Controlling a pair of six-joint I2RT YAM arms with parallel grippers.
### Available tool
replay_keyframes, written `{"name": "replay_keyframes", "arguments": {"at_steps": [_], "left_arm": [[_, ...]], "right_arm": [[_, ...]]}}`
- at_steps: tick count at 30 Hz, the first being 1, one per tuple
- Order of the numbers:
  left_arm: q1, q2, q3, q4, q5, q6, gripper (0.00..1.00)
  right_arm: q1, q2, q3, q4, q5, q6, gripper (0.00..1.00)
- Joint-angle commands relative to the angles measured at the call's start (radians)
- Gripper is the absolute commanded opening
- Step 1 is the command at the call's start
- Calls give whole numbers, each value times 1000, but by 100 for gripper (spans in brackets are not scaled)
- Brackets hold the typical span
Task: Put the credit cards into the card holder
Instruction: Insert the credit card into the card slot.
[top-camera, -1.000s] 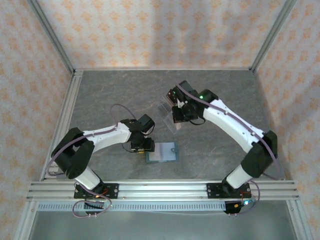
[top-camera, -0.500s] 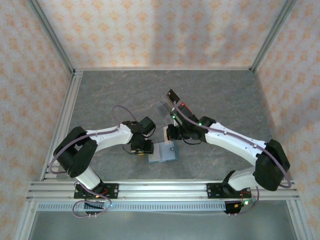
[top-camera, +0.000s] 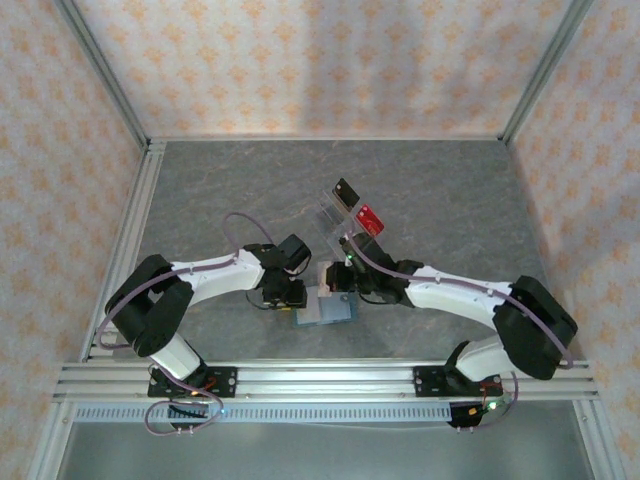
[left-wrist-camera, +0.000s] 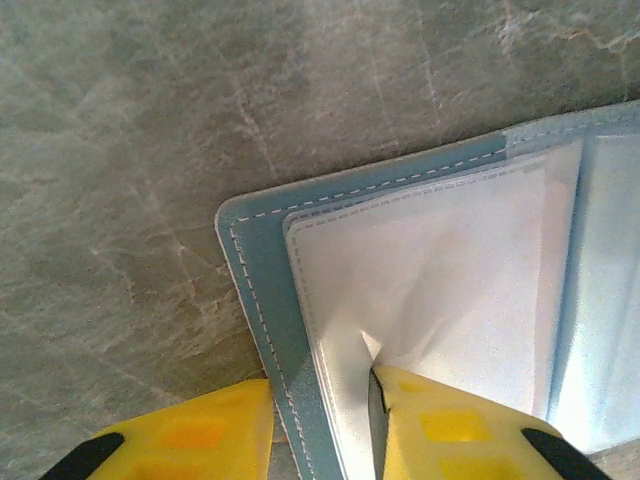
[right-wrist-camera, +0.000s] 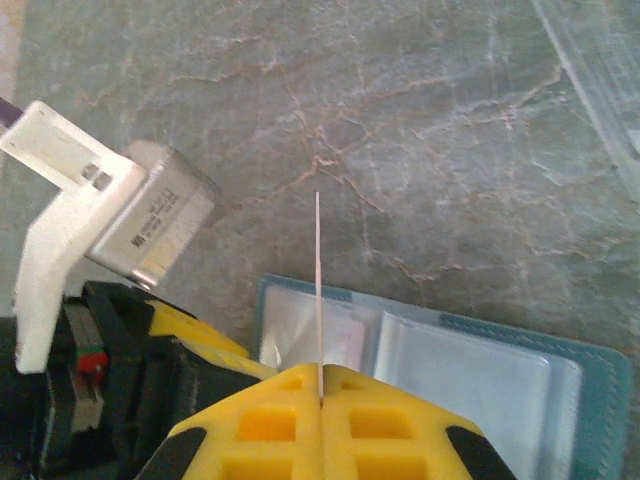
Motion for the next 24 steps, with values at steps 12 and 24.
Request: {"name": "replay_keyframes", "arguments": {"at_steps": [12, 24], "left_arm": [[-5, 18, -32, -41, -32, 2, 28], [-7, 21, -30, -44, -27, 3, 27]], "right_arm": [[18, 53, -69, 122, 20, 15, 0], [18, 37, -88, 109, 62, 11, 0]]}}
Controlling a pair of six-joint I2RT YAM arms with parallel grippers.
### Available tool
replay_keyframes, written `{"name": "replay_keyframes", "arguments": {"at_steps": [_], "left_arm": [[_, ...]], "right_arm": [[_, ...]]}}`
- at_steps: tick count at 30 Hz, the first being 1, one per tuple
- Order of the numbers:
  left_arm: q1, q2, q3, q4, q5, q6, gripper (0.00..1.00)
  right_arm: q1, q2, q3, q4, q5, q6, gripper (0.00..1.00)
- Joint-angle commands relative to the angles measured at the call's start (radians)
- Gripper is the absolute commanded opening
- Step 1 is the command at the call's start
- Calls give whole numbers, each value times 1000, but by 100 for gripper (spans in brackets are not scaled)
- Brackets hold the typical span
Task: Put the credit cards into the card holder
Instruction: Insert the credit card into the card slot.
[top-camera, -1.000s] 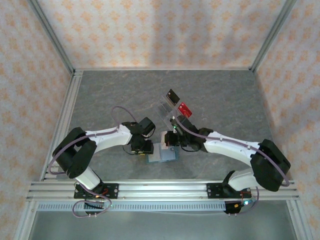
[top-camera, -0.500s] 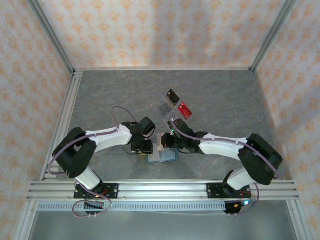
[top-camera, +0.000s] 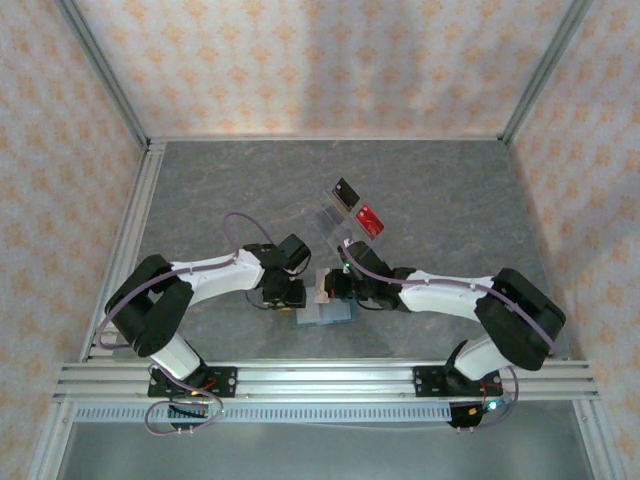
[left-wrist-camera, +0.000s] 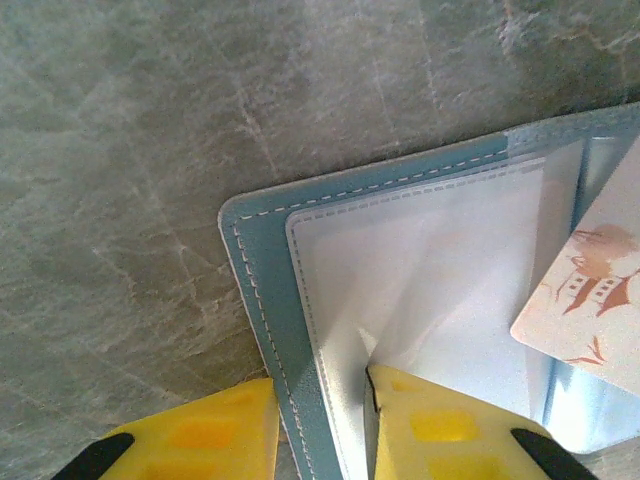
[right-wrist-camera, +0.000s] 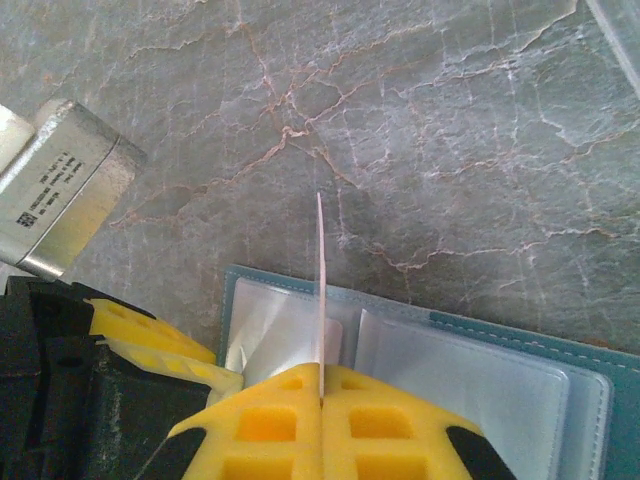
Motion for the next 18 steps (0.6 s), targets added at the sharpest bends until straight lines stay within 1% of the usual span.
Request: {"name": "replay_keyframes", "arguments": {"at_steps": [1, 9, 13, 18], "left_arm": [[-6, 21, -29, -43, -29, 3, 27], [-7, 13, -41, -43, -29, 0, 27], [-7, 11, -44, -40, -28, -2, 27], [-7, 3, -49, -37, -29, -5, 27]], "right_arm": [[5, -27, -21, -9, 61, -11, 0], [5, -44, -37, -1, 68, -6, 0], [5, -15, -26, 10, 27, 4, 0], [5, -10, -32, 49, 6, 26, 0]]}}
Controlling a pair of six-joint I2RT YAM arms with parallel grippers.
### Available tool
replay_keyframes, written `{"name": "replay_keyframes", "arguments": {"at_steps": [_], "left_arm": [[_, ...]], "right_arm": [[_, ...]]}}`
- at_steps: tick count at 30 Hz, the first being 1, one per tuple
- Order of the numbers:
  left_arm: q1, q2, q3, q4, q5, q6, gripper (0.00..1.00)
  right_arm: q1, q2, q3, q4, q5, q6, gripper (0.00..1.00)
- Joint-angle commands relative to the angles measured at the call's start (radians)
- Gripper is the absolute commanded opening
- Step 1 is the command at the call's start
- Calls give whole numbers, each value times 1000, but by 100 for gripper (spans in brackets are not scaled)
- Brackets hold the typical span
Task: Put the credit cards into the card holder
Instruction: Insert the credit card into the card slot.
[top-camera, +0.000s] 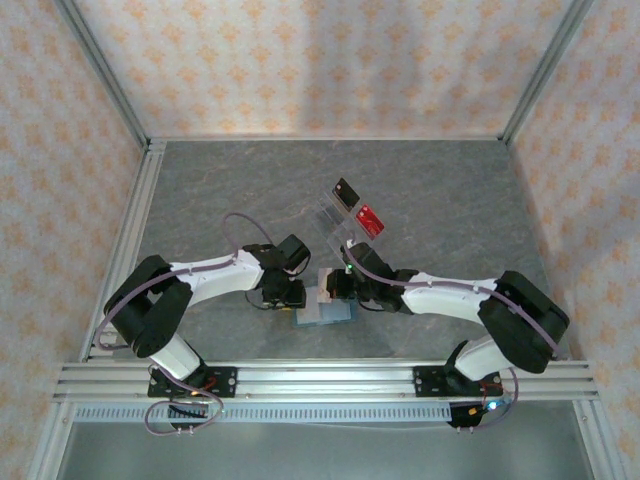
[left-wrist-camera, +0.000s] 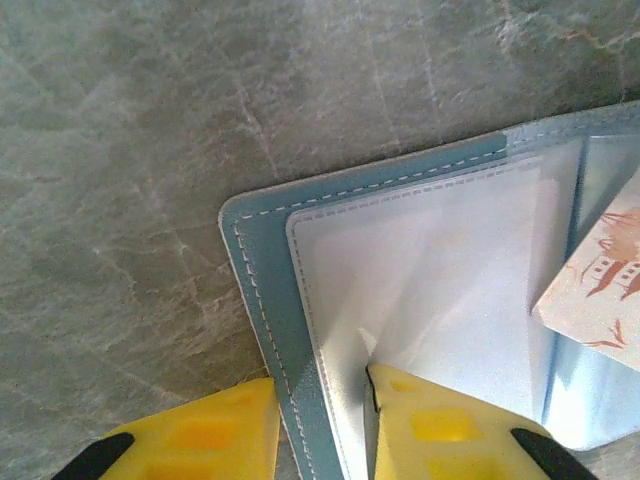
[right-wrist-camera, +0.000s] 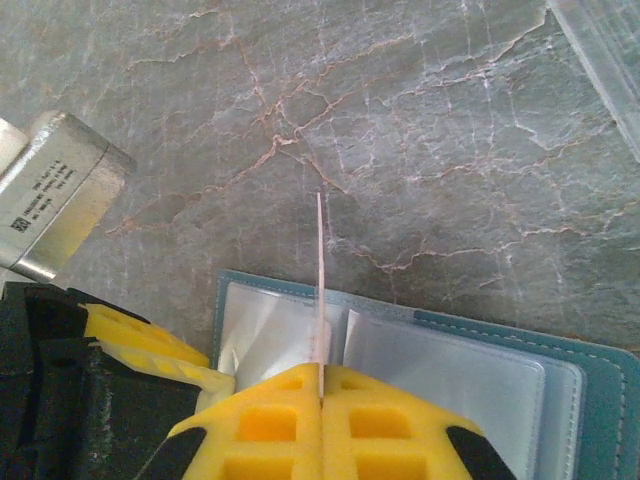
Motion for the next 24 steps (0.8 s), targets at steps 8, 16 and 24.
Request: {"name": "replay_keyframes", "arguments": {"at_steps": [8, 16, 24], "left_arm": [[-6, 0, -58, -34, -29, -11, 28], [-7, 1, -55, -37, -29, -6, 28], [-6, 7, -55, -34, -29, -4, 28]], "right_arm": [[5, 40, -9, 65, -49, 38, 0], [5, 58, -30, 89, -75, 64, 0], [5, 49, -66, 60, -99, 72, 0]]}}
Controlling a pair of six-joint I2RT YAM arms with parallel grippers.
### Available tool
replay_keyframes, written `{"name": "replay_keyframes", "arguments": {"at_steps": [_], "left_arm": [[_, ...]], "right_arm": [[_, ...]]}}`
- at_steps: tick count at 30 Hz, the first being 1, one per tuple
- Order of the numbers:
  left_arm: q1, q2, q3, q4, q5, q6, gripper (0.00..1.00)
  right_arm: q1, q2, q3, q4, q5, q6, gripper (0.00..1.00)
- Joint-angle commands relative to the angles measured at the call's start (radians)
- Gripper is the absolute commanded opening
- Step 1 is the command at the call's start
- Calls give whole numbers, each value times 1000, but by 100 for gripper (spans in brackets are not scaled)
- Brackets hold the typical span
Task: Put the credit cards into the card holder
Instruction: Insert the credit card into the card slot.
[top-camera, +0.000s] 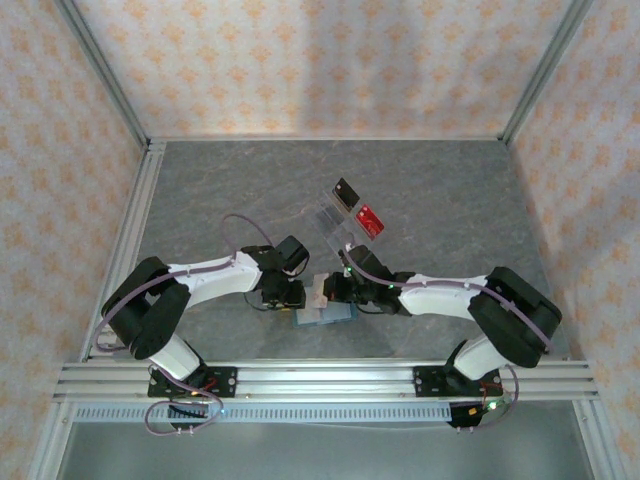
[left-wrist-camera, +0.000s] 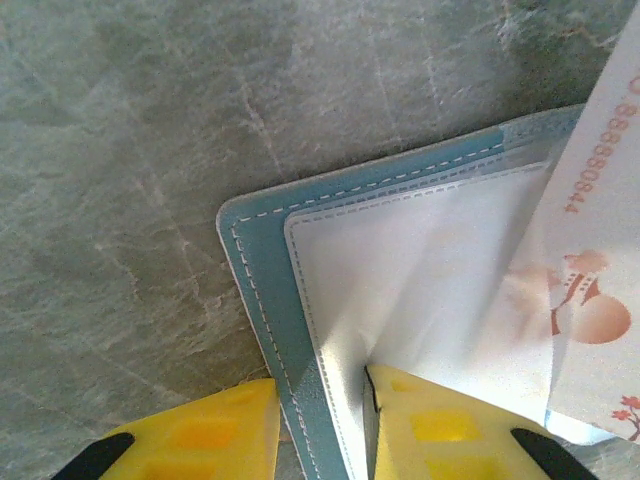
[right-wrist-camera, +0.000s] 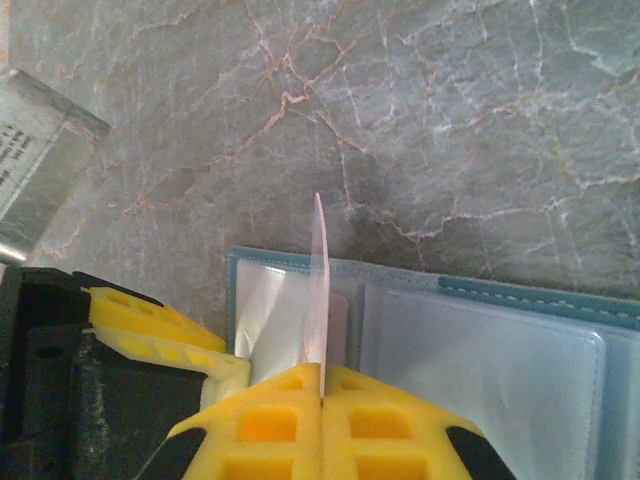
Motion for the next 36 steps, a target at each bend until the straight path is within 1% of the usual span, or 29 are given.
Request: {"name": "replay_keyframes", "arguments": {"at_steps": [1, 9, 19, 26, 31, 36], "left_arm": [[-8, 22, -36, -52, -29, -2, 28], [-7, 30, -38, -45, -24, -6, 28], [-7, 37, -29, -42, -25, -11, 28], [-8, 39, -27, -45, -25, -14, 28], [-7, 41, -25, -47, -25, -14, 28], [-7, 45, -23, -48, -26, -14, 28]], "right_arm": [[5, 4, -38, -19, -20, 9, 0], [5, 20, -51, -31, -67, 11, 0], [5, 75, -37, -32, -136, 10, 0], [5, 77, -37, -64, -143, -3, 0], [6, 47, -48, -102, -118, -7, 0], [5, 41, -55, -131, -129, -1, 0]]}}
